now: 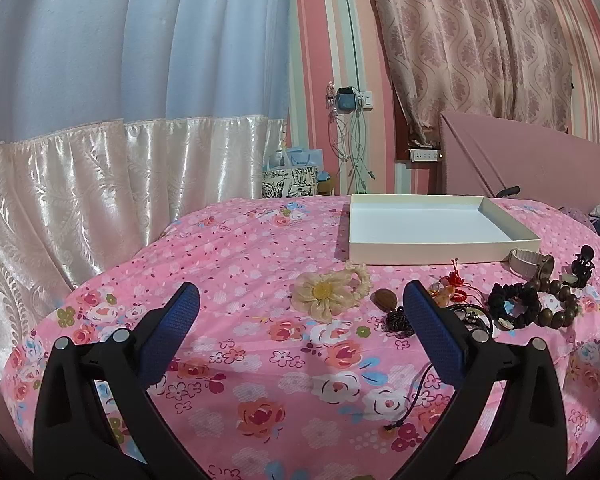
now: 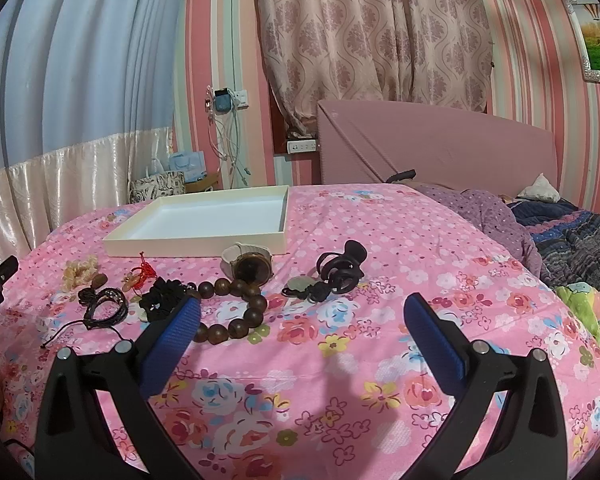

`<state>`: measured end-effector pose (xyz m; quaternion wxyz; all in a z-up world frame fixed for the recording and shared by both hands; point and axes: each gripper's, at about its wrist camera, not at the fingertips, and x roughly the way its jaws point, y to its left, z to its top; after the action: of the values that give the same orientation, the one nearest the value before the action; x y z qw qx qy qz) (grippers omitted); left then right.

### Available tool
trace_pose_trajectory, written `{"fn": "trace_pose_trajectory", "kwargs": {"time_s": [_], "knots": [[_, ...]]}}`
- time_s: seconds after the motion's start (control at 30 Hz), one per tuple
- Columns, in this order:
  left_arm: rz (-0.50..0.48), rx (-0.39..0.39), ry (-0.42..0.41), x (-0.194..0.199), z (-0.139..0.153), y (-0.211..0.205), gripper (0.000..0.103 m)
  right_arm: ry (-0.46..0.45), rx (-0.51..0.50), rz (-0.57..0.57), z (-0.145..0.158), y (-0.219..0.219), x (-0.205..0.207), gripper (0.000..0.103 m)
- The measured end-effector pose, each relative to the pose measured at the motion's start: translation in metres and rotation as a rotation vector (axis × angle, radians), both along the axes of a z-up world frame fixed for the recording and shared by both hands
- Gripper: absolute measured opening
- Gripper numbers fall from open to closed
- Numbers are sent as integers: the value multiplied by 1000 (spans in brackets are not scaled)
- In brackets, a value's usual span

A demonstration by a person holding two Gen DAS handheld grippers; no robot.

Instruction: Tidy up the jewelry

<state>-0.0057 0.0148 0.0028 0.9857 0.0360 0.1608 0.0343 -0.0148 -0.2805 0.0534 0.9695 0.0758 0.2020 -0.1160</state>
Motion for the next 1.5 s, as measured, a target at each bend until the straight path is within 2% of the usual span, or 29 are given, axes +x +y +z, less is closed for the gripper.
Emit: {"fn": "trace_pose_trajectory", "kwargs": {"time_s": [1.5], "knots": [[8, -13, -6, 2, -3, 0, 100, 22, -15, -10, -1, 2, -1, 101]]}}
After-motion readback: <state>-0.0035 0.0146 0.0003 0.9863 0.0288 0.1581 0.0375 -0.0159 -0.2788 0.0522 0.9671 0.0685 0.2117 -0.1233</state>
